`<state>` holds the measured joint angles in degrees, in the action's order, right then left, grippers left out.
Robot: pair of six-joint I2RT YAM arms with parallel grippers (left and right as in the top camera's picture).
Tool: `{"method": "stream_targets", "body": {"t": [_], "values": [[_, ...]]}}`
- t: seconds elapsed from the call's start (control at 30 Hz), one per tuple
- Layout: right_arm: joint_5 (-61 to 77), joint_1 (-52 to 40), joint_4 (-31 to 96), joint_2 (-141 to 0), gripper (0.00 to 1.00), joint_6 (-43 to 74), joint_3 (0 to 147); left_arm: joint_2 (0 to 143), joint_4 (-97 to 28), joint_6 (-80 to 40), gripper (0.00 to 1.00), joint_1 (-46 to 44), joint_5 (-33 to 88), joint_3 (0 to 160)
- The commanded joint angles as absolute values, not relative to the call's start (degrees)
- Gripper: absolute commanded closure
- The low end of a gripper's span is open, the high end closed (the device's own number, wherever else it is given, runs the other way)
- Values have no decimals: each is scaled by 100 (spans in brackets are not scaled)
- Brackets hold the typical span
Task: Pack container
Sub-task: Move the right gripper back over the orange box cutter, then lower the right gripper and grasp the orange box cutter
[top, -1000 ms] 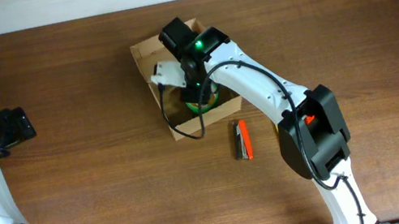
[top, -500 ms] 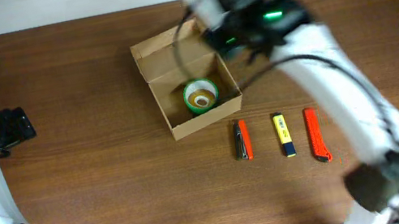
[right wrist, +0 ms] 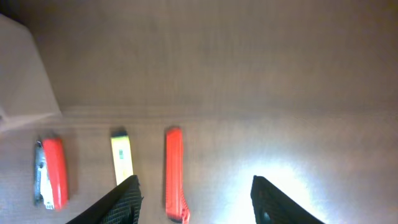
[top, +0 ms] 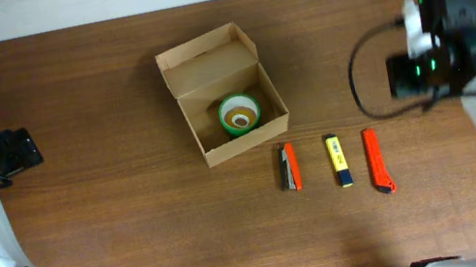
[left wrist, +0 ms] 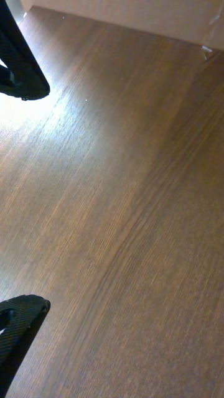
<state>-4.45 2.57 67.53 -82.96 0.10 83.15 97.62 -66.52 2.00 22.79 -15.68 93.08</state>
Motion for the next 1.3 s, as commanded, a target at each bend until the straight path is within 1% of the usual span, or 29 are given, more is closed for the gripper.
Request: {"method": "stream_targets", "body": {"t": [0.0,0.17,0.27,0.3,0.4,0.7,0.77,0.93,1.07,1.27], "values": [[-257,266,6545,-7950,40,375,7332,9675,-6639,287,0,2265,-1542,9271],[204,266,5800,-7959,32,532,5996,9675,-6639,287,0,2265,-1542,9271],[217,266,5487,-8044,32,552,5428,9675,-6639,287,0,2265,-1542,9271],[220,266,5415,-8093,32,716,5334,9675,-6639,287,0,2265,-1542,9271],[204,266,5290,-8256,36,899,5286,9675,-6639,287,0,2265,-1542,9271],[191,266,4963,-8812,36,941,5282,9675,-6639,287,0,2265,-1542,9271],[169,266,4866,-8995,36,847,5282,9675,-6639,287,0,2265,-1542,9271],[130,266,4753,-9426,40,336,5282,9675,-6639,287,0,2265,-1542,9271],[102,266,4650,-9489,42,78,5282,9675,-6639,287,0,2265,-1542,9271],[-71,266,4665,-9502,43,-69,5282,9675,-6639,287,0,2265,-1542,9271]]}}
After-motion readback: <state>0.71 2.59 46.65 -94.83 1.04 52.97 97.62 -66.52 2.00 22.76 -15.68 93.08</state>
